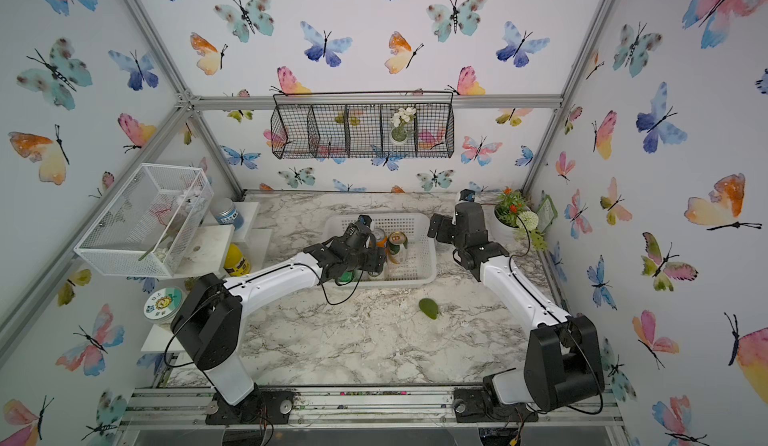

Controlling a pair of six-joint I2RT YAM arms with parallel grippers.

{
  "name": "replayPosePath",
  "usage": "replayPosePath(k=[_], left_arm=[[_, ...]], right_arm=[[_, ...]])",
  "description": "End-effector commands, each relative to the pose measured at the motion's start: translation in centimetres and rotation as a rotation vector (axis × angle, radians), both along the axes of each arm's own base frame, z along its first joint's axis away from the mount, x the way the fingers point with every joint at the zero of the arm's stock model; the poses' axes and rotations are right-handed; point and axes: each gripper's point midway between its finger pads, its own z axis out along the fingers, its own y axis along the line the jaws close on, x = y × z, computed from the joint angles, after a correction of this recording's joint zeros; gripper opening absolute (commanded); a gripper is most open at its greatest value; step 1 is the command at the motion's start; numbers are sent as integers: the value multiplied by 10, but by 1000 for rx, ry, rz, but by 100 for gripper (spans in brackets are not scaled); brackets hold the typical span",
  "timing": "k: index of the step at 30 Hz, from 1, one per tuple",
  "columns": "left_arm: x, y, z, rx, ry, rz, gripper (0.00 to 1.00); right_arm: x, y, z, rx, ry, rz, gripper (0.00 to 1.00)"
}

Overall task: Take out the drinks from the basket
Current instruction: Pick up the drink from the basket.

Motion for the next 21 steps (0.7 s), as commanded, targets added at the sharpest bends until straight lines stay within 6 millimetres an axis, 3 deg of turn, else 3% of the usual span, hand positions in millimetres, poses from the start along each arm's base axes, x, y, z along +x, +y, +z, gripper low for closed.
replayPosePath(k=[1,6,13,21], left_arm=[[-3,4,-18,83,32,10,81],[-8,-2,-25,83,61,-10,83],[-7,1,1,83,-9,21,90],[-6,2,9,80,-30,34,94]], right_arm=[[-1,-7,11,-18,-42,-25,98],[-1,-8,9,-24,-38,-31,98],[0,-5,8,-16,-38,-17,98],[-1,-6,6,-20,-33,-17,98]])
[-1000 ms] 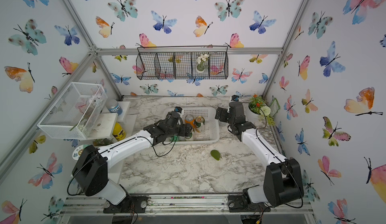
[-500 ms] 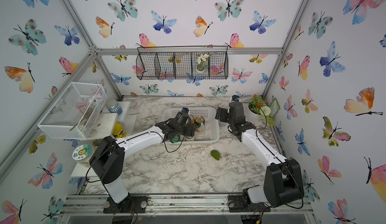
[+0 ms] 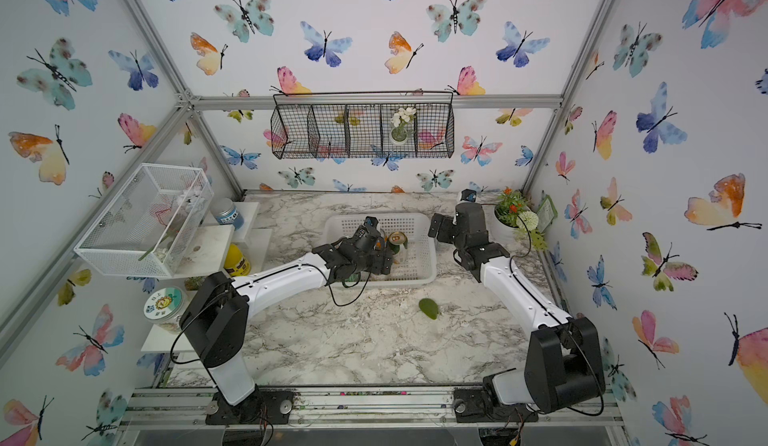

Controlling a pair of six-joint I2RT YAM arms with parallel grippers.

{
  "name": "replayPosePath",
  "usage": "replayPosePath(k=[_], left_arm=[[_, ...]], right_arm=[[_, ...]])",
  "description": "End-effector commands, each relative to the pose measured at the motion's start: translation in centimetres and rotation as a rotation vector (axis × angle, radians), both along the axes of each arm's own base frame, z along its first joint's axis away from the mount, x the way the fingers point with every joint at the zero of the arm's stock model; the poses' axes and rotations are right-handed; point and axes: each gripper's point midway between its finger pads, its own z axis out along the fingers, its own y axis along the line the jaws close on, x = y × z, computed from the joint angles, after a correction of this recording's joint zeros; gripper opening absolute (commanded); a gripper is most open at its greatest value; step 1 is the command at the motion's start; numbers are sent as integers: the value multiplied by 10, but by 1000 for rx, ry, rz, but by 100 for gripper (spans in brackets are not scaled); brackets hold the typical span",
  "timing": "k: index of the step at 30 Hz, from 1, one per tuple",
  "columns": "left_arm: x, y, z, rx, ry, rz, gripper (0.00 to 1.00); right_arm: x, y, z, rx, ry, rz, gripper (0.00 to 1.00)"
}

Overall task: Take out the drinks from the basket
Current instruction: Pick up the drink from the basket.

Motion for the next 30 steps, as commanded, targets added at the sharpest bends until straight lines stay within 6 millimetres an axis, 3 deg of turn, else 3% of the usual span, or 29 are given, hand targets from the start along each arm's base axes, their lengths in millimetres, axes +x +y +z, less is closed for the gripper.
replayPosePath(k=[1,4,13,20,30], left_arm=[[-2,8,11,31,-21,20,94],[-1,8,14,32,-34,22,99],[0,-2,35,-30,-73,2,99],[1,-3,40,-40,-82,3,100],[6,-5,8,27,-26,12,95]], right_arm=[[-1,-3,4,-15,-23,-4,99],[0,-3,6,-15,-27,-5,98],[1,-2,4,-17,-21,-2,98],[2,-2,1,-16,-16,-1,98],[1,-3,4,-17,-22,-7,98]])
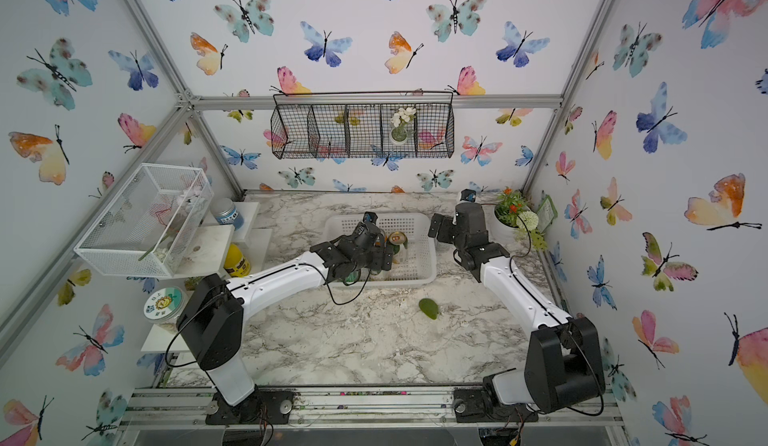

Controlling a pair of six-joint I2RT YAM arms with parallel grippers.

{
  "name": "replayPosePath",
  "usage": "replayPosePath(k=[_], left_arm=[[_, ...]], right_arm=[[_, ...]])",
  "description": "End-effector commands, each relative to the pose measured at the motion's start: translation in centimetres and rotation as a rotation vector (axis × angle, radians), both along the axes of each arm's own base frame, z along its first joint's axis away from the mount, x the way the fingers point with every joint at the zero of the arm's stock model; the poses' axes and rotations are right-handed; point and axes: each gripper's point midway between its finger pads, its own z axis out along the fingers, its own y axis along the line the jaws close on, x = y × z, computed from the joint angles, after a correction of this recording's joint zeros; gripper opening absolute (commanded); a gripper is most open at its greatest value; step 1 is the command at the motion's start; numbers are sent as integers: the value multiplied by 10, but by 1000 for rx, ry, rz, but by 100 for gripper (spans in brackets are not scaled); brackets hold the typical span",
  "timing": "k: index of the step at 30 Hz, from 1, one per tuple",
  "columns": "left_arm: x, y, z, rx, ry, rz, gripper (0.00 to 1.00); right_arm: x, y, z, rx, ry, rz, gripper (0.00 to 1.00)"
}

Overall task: Take out the drinks from the basket
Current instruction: Pick up the drink from the basket.

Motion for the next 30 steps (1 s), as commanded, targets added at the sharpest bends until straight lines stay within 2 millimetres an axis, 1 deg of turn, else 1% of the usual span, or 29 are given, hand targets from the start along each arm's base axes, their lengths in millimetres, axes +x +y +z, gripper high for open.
replayPosePath(k=[1,6,13,17,20,23,27,30], left_arm=[[1,-1,-13,44,23,-1,95],[-2,1,-28,69,65,4,93],[-9,3,-41,87,122,7,90],[-9,2,-52,114,153,4,88],[-8,0,-57,119,167,3,87],[-8,0,-58,123,170,2,81],[-9,0,-54,121,171,2,74],[-9,0,-50,117,165,1,63]], right_arm=[[0,-3,3,-12,-20,-11,98],[0,-4,5,-12,-25,-13,98],[0,-5,6,-16,-28,-18,99],[0,-5,5,-15,-27,-19,99],[0,-6,5,-17,-25,-22,99],[-1,-7,6,-21,-28,-29,99],[0,-8,6,-22,-29,-33,98],[0,-8,6,-22,-29,-35,98]])
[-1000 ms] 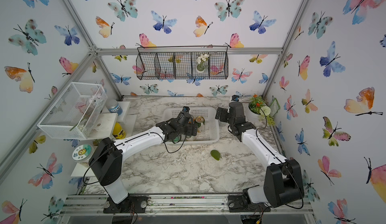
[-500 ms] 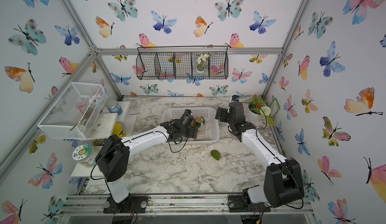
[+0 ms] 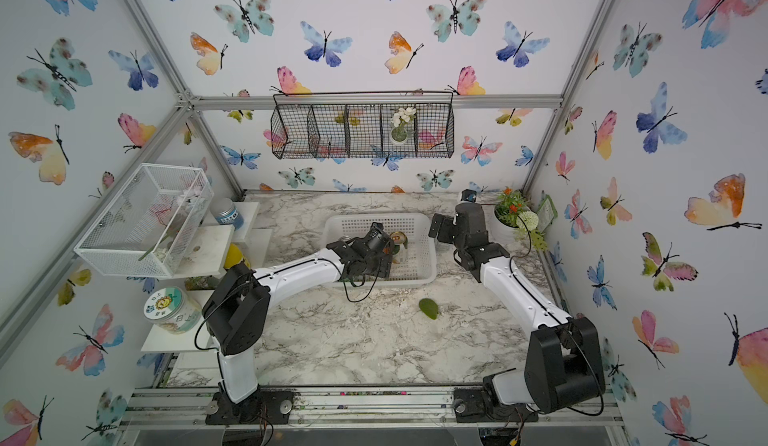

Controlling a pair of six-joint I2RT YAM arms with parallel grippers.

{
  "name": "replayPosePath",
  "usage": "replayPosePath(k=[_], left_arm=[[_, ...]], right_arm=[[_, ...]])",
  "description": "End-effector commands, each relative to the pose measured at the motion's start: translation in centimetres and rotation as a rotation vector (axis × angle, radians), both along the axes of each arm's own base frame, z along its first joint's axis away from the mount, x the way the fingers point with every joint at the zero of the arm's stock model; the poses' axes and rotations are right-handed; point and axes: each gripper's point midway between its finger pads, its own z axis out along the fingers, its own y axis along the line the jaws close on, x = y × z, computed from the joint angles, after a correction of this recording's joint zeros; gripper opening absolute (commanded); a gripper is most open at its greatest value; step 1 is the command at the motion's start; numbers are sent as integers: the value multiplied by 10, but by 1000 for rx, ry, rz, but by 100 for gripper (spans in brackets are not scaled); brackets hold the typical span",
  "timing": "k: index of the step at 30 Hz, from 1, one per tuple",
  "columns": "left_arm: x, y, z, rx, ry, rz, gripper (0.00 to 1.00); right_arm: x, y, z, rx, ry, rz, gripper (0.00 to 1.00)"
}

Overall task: Take out the drinks from the basket
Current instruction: Pick up the drink from the basket, then place the drink at the center of the board.

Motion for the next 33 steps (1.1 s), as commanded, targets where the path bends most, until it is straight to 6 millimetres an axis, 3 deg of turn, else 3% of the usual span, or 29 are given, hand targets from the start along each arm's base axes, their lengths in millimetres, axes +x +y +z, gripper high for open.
replayPosePath(k=[1,9,19,27,33], left_arm=[[-3,-3,6,-11,16,-13,61],[5,-10,32,-30,-25,-22,61],[9,-1,107,-83,-139,-10,64],[12,45,173,-141,-257,69,65],[23,107,199,-113,-332,212,67]], right_arm=[[0,-6,5,-15,-26,-22,99],[1,-6,6,-19,-25,-26,98],[3,-7,5,-20,-25,-30,99],[4,-6,8,-18,-30,-30,99],[4,-6,8,-14,-29,-31,98]])
